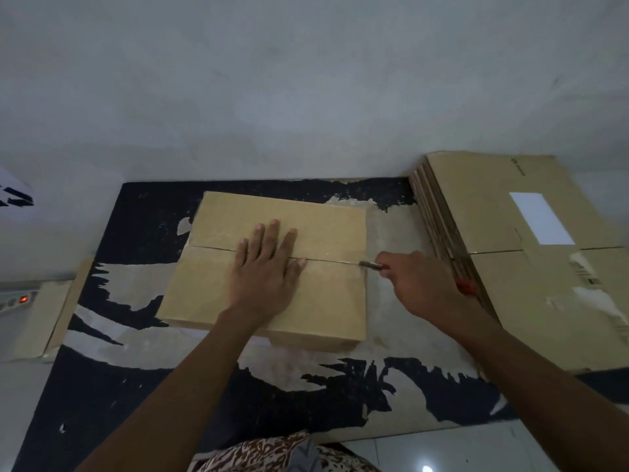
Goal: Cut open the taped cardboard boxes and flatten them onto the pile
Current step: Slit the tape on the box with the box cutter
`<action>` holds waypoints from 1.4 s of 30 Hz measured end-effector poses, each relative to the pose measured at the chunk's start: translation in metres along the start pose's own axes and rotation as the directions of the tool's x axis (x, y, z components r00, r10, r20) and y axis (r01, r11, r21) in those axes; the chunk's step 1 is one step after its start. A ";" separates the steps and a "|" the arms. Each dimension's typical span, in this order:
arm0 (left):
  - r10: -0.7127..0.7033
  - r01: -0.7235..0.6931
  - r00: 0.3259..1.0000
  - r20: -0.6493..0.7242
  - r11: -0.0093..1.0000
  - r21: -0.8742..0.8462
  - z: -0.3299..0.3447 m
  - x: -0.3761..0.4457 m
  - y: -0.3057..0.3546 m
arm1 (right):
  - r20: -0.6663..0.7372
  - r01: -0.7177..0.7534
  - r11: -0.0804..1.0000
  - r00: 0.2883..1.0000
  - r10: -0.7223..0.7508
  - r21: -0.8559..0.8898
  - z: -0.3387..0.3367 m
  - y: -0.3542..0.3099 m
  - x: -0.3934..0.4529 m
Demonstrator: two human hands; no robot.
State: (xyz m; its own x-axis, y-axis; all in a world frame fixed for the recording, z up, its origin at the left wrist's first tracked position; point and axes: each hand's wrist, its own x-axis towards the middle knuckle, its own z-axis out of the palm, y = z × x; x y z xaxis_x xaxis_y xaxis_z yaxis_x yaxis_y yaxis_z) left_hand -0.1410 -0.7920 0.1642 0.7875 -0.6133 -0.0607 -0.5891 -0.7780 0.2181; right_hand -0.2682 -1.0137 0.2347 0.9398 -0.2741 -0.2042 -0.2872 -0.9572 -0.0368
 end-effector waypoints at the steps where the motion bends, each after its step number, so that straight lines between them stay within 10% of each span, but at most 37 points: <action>1: 0.004 -0.004 1.000 -0.001 1.000 -0.004 0.000 -0.001 0.000 | -0.016 -0.017 0.999 1.000 0.018 0.036 0.003 0.000 -0.004; 16: 0.259 -0.288 0.931 0.258 0.954 0.082 -0.042 0.037 -0.053 | -0.009 0.062 0.934 0.998 -0.063 0.351 0.028 -0.031 -0.035; 20: -0.199 0.183 0.977 0.076 0.967 0.178 -0.059 0.038 -0.041 | 0.006 -0.019 0.968 1.000 0.018 0.252 0.030 -0.068 -0.043; 24: -0.676 0.693 0.721 0.151 0.697 -0.184 -0.046 0.004 -0.028 | 0.047 -0.028 0.963 0.999 0.016 0.269 0.028 -0.087 -0.044; 32: -0.198 0.234 0.968 0.153 0.935 -0.268 -0.042 0.018 -0.058 | 0.160 0.089 0.922 0.974 -0.160 0.378 0.032 -0.112 -0.070; 42: -0.106 0.111 0.992 0.066 0.991 -0.075 -0.034 -0.008 -0.038 | 0.273 -0.135 0.691 0.958 -0.093 0.710 0.017 -0.110 -0.060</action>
State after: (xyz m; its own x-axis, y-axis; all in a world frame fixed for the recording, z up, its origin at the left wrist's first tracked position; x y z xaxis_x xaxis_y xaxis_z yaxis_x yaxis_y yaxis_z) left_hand -0.1184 -0.7533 0.1900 0.8318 -0.5352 -0.1472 -0.4832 -0.8286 0.2827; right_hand -0.2960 -0.8900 0.2346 0.8762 -0.1480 -0.4587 -0.4568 -0.5587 -0.6922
